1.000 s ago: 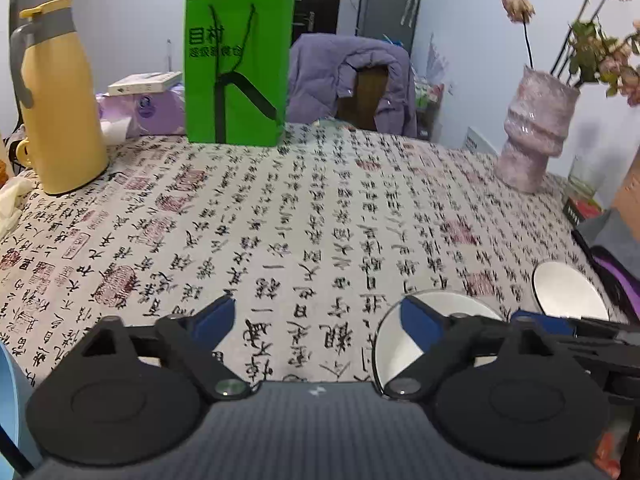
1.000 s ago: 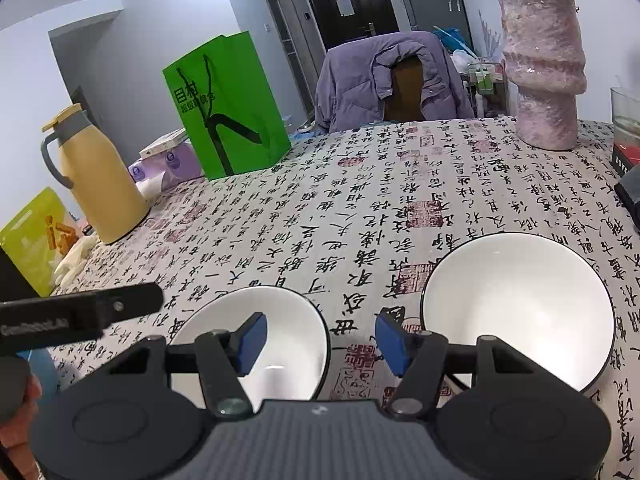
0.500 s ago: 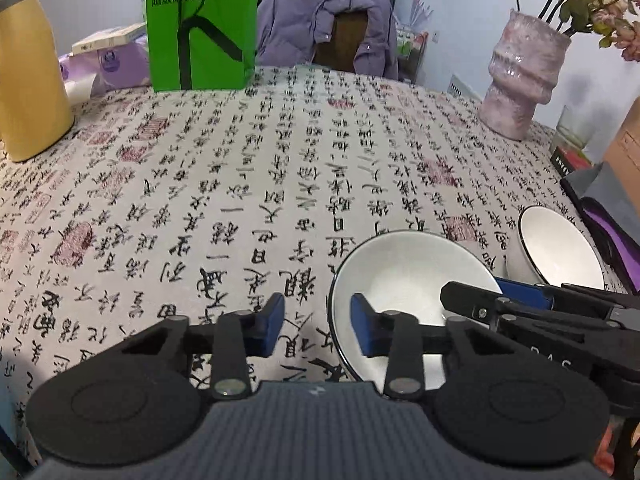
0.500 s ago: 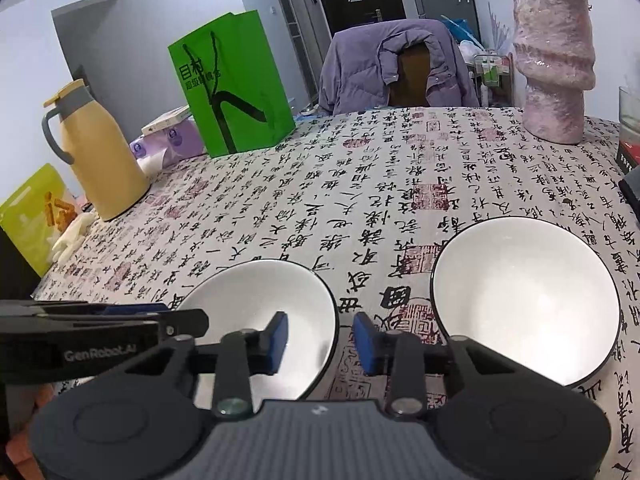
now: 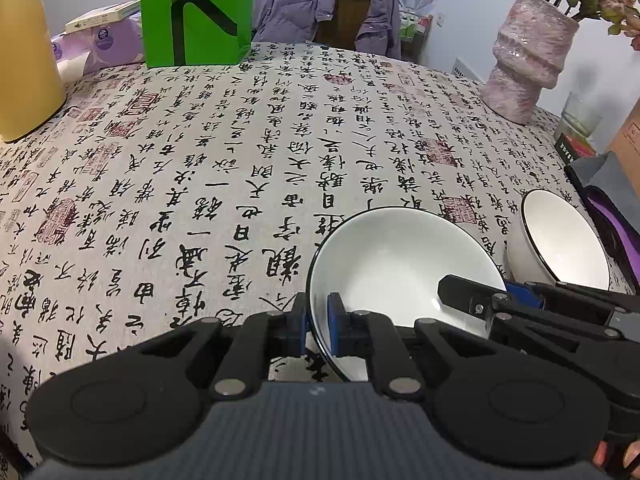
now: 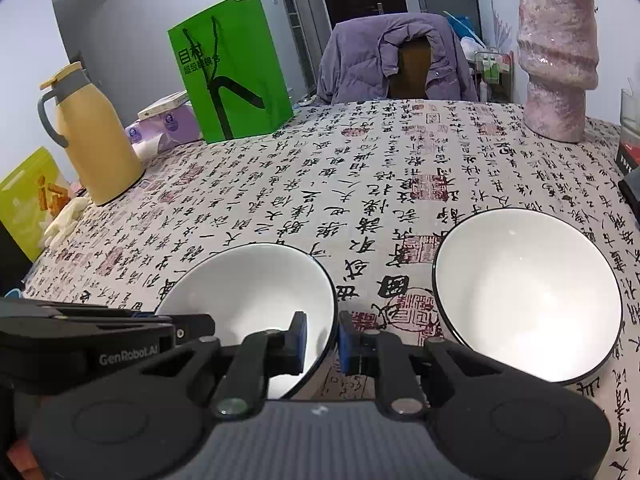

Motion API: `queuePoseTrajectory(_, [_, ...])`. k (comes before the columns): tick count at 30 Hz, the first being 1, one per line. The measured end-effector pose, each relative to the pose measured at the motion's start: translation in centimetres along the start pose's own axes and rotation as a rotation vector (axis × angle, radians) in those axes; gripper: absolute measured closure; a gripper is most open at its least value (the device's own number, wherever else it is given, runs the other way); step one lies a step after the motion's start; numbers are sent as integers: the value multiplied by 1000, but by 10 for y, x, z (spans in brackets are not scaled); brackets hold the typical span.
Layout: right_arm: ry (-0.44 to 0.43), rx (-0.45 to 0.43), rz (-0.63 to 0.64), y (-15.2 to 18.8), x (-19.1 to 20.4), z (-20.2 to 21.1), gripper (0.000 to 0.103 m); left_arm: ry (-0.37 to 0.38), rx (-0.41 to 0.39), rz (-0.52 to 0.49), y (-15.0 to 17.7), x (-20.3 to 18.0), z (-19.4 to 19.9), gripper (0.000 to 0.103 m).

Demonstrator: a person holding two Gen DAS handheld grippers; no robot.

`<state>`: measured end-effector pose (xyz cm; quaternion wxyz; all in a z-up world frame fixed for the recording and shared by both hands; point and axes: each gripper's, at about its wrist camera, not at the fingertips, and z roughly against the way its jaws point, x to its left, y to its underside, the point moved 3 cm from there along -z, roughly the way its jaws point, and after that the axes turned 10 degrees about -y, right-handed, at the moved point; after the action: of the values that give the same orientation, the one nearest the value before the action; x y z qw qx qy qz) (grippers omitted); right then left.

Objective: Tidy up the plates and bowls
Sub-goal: 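Close both tools on the rim of the white bowl, then lift the gripped white bowl off the table with both tools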

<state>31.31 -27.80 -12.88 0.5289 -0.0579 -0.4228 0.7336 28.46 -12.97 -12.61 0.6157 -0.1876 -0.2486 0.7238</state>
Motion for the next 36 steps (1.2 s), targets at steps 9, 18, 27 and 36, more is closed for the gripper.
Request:
queuePoseTrajectory(9, [8,29,2,2,0,-8,88,-27,-8,-7,0,-2,0,92])
queuePoseTrajectory(18, [-2,38,1,4,-1,-11,87,-39,-11,-8,0,-4,-2,92])
queuePoseTrajectory(27, [0,27,1,5,0,-11,87,-46,-22,-7,0,-5,-2,91])
queuePoseTrajectory(36, [3,4,-30,4,-5,-8,89,-42,-50,-12,1,-8,4,91])
